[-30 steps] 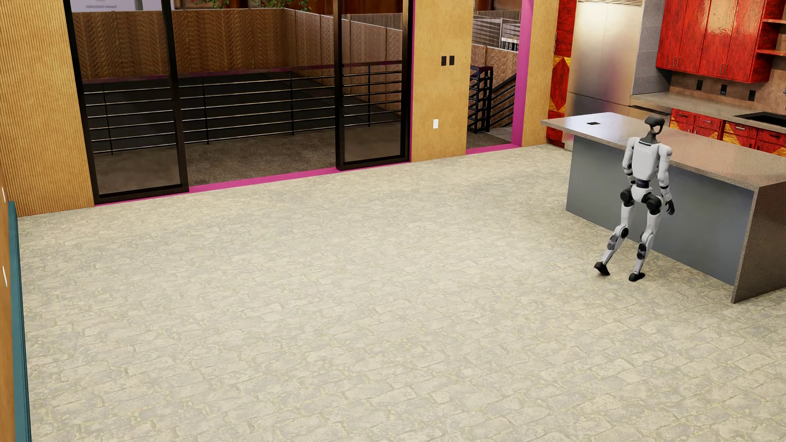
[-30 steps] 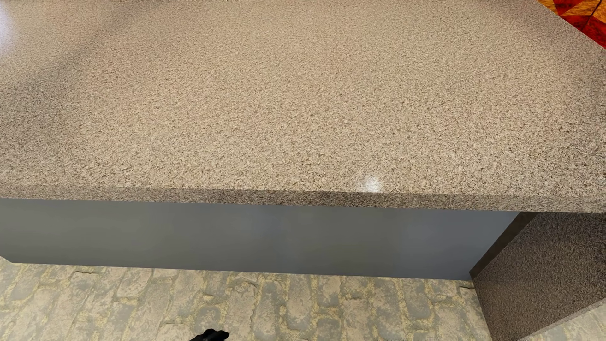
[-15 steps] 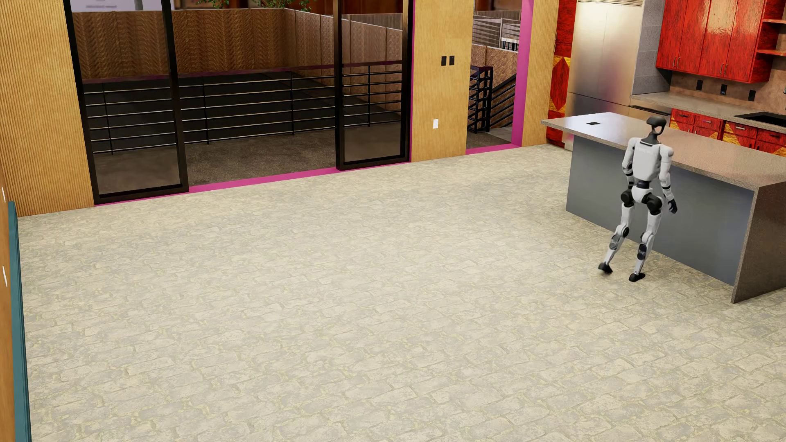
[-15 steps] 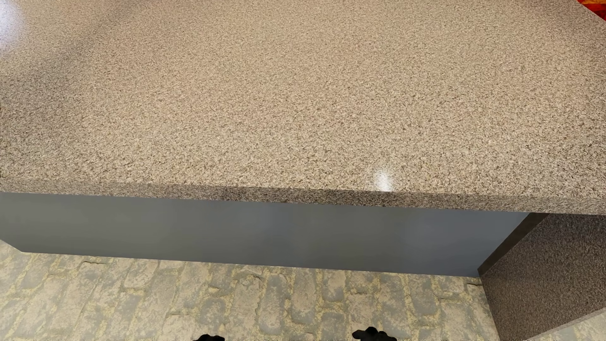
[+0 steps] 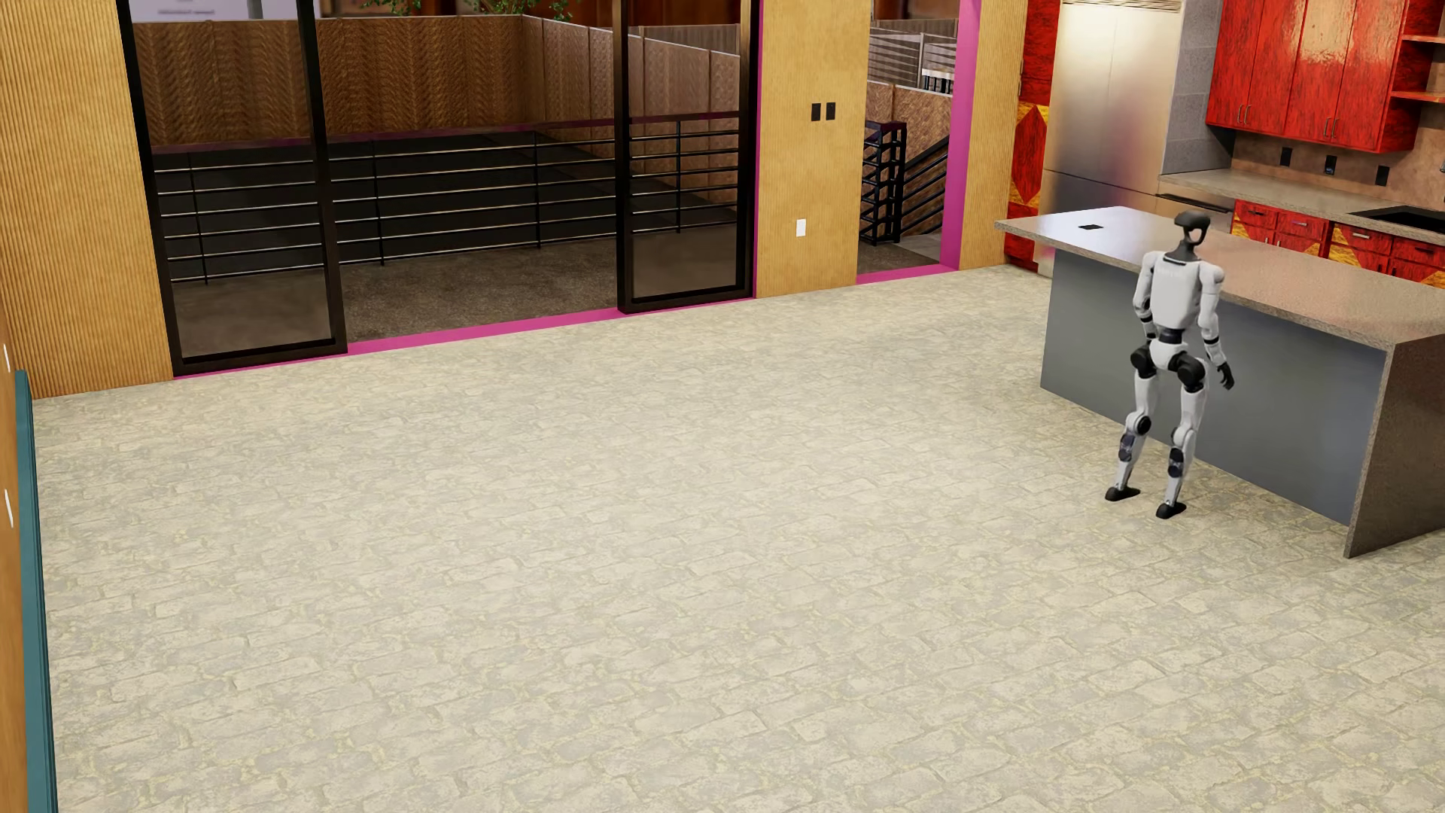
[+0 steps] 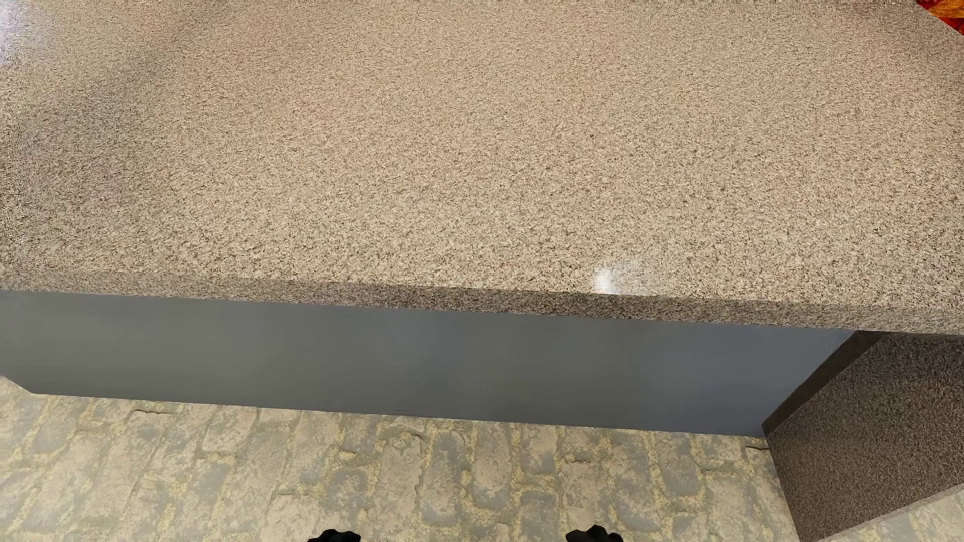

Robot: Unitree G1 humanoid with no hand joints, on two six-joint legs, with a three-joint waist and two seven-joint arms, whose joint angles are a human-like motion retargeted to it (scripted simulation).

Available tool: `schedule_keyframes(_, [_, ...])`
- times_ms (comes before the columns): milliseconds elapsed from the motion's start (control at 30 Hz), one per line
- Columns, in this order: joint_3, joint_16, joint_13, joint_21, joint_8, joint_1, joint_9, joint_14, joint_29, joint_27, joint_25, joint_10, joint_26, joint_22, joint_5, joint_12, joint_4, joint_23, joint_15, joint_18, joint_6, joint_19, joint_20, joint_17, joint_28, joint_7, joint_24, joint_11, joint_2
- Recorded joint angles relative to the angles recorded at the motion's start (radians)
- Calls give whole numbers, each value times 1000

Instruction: Go to the counter

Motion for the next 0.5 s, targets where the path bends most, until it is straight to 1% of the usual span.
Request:
schedule_keyframes(67, [4, -8, 17, 13, -4, 12, -1, 9, -71, 67, -18, -26, -9, 5, -23, -13, -23, 6, 0, 11, -10, 14, 9, 16, 14, -6, -1, 0, 0])
schedule_keyframes(100, [7, -12, 19, 24, -2, 15, -2, 13, -89, 86, -22, -33, -14, 3, -32, -13, -32, 18, 0, 17, -15, 21, 18, 21, 24, -5, -6, 1, -2])
schedule_keyframes(167, [13, -19, 8, 47, 8, 10, -6, 16, -82, 97, -23, -35, -19, -1, -43, -8, -45, 42, 2, 27, -24, 33, 36, 24, 36, 4, -17, 15, -16])
schedule_keyframes(233, [17, -21, -10, 56, 21, 0, -8, 16, -73, 85, -9, -28, -17, 9, -48, -4, -52, 37, 5, 35, -33, 42, 45, 25, 38, 20, -18, 40, -38])
schedule_keyframes(267, [18, -19, -17, 57, 27, -4, -9, 17, -71, 69, 0, -25, -16, 17, -48, 0, -53, 22, 7, 38, -37, 45, 44, 18, 35, 29, -16, 52, -49])
schedule_keyframes(333, [18, -24, -29, 59, 36, -13, -9, 17, -71, 42, 17, -21, 7, 39, -47, -11, -54, -26, 14, 44, -46, 51, 30, 15, 25, 47, -5, 79, -72])
schedule_keyframes(400, [18, -11, -42, 67, 36, -24, -8, 13, -73, 17, 35, -9, 10, 54, -47, -11, -54, -71, 21, 49, -56, 54, 21, 11, 14, 63, 3, 107, -96])
schedule_keyframes(500, [19, -1, -52, 93, 29, -38, -6, 14, -75, 7, 50, 0, 15, 62, -49, -18, -53, -119, 34, 57, -69, 57, 25, 8, 18, 81, 3, 132, -122])
